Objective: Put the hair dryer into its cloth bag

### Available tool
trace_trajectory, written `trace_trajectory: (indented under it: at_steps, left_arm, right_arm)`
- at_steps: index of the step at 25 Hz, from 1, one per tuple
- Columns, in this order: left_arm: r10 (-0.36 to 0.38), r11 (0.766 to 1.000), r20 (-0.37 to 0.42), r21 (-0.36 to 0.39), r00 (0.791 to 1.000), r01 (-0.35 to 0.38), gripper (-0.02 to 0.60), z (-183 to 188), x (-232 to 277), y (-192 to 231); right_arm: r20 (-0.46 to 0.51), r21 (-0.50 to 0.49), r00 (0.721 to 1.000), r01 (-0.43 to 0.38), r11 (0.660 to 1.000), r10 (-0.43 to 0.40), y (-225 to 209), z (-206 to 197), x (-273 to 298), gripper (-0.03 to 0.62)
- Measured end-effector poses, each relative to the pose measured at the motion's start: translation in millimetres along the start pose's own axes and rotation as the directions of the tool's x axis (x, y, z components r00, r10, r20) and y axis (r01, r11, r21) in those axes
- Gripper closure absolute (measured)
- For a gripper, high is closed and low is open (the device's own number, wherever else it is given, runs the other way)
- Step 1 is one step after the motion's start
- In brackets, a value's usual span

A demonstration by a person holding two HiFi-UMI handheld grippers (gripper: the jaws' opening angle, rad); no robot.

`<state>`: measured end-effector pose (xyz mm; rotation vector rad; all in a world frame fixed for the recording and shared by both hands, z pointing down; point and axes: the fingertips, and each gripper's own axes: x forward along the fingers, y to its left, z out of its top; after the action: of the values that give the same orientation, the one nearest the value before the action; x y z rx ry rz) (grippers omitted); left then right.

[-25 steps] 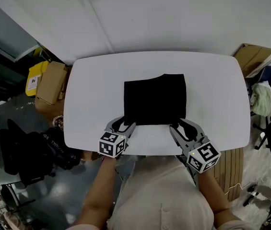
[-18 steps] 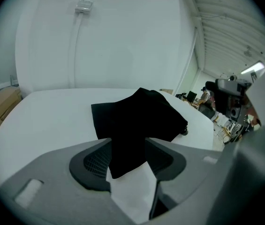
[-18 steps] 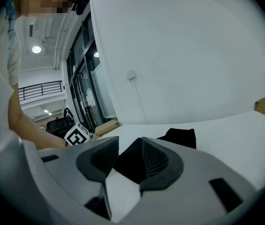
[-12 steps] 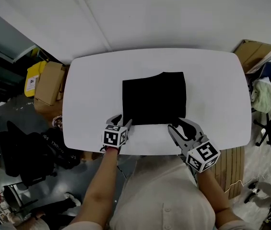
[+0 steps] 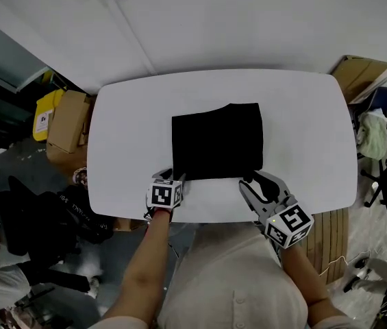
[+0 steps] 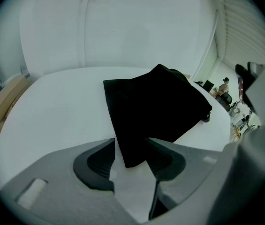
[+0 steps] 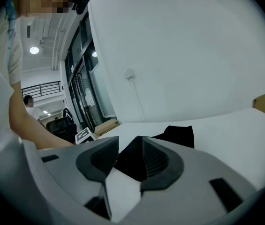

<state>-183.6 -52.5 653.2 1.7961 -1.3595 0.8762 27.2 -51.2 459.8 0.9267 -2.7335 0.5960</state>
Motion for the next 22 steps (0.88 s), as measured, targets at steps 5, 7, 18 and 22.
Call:
trace_trajectory:
  at_steps: [5,7,18,22]
  left_arm:
    - [0.000,0.998,-0.015,0.055,1.000,0.001,0.527,-0.8,-1.1,-4.8]
    - [0.003,0.999,-0.019,0.052,1.000,-0.002,0.543,-1.7,-2.1,-5.4]
    - [0.037,0.998,0.018,-0.045,0.999,-0.037,0.552,-15.8,-28.3,18.5]
    - [0.066,0.996,0.011,-0.062,0.998,-0.065,0.552,-31.6,-40.7,33.9]
  right_arm:
    - [-0.004,0.005,1.000,0.016,1.000,-0.016,-3.6,-0.2,-2.6,0.437]
    - [-0.005,0.006,1.000,0.019,1.000,-0.019,-3.9,0.5,-3.2,0.437]
    - [-0.013,-0.004,1.000,0.016,1.000,-0.016,8.1,-2.5,-4.9,0.437]
    - [-0.016,-0.007,1.000,0.009,1.000,-0.009,14.0,-4.1,-2.8,0.437]
